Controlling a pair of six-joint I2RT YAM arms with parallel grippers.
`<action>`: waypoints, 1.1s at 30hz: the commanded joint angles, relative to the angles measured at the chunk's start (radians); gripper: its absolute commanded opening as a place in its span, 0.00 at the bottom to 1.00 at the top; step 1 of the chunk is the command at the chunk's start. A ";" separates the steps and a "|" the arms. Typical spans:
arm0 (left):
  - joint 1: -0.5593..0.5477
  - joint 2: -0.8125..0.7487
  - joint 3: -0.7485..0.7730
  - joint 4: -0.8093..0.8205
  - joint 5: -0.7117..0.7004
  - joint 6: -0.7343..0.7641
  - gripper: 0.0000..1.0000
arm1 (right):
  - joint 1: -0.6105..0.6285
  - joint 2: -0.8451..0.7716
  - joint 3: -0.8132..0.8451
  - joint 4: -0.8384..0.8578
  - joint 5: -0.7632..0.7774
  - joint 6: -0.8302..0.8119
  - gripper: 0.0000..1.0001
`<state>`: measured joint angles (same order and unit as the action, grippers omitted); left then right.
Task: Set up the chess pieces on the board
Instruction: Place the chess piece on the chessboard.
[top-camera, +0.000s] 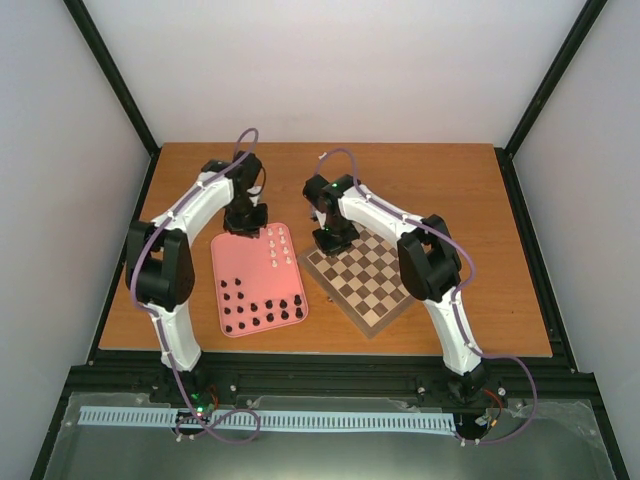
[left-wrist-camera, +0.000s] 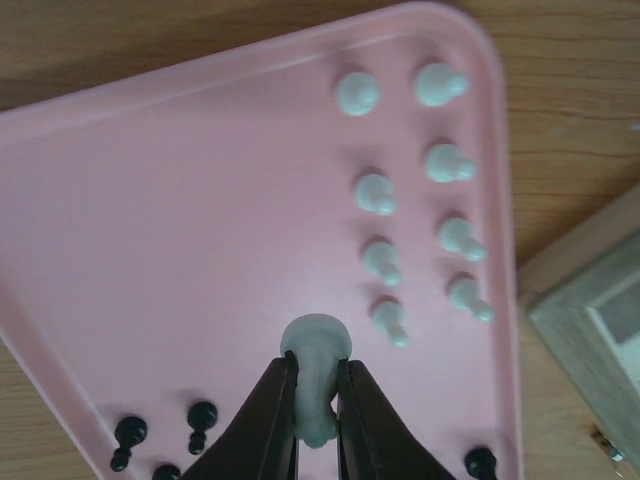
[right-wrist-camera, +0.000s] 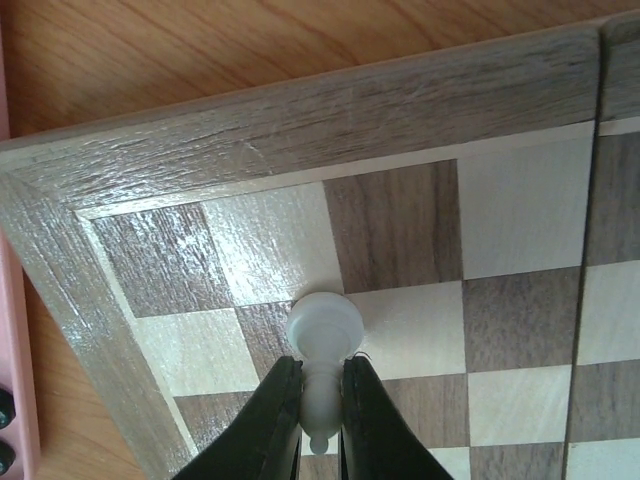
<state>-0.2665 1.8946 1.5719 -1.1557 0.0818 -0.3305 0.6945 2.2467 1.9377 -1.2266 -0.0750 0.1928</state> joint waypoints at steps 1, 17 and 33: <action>-0.062 -0.060 0.095 -0.053 0.020 0.023 0.01 | 0.003 -0.065 0.019 -0.016 0.043 0.028 0.09; -0.300 0.085 0.277 -0.048 0.104 -0.012 0.01 | -0.192 -0.369 -0.232 -0.045 0.101 0.050 0.09; -0.437 0.386 0.514 -0.121 0.141 0.047 0.01 | -0.427 -0.516 -0.511 0.049 0.094 -0.015 0.10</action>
<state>-0.6880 2.2456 2.0514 -1.2480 0.2066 -0.3088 0.2840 1.7435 1.4528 -1.2263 0.0181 0.2039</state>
